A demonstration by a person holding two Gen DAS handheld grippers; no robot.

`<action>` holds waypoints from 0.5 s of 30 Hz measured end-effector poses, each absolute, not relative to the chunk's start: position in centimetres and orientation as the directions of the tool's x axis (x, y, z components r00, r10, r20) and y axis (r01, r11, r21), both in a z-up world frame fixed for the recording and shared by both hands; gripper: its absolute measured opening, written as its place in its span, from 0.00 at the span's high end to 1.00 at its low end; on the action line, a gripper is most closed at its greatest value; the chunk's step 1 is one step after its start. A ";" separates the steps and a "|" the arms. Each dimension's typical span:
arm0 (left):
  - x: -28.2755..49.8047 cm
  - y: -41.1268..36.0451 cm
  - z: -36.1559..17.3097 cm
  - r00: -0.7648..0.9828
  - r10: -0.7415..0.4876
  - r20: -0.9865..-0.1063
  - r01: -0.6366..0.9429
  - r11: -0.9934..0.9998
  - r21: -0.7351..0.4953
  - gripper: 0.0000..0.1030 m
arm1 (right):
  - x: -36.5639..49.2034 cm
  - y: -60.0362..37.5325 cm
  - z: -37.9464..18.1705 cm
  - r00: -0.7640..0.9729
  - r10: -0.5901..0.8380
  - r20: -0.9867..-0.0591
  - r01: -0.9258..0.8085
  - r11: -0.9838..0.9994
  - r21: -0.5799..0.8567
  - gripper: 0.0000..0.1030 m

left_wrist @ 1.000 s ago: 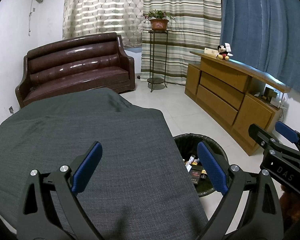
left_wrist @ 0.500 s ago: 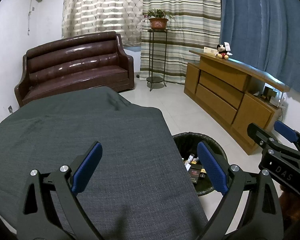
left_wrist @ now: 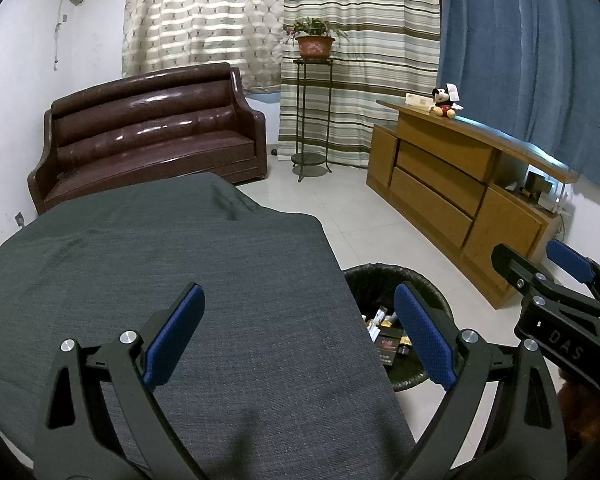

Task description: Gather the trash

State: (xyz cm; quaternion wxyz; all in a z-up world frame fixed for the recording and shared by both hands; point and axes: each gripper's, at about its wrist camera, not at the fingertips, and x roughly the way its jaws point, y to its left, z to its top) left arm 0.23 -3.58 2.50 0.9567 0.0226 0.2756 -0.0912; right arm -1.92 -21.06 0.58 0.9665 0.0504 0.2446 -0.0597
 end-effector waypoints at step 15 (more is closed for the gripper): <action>0.0 -4.6 2.6 0.840 -0.160 -0.518 0.187 0.982 -0.001 0.09 | -1.9 -21.0 0.6 0.874 -0.091 -0.478 0.139 0.988 0.066 0.21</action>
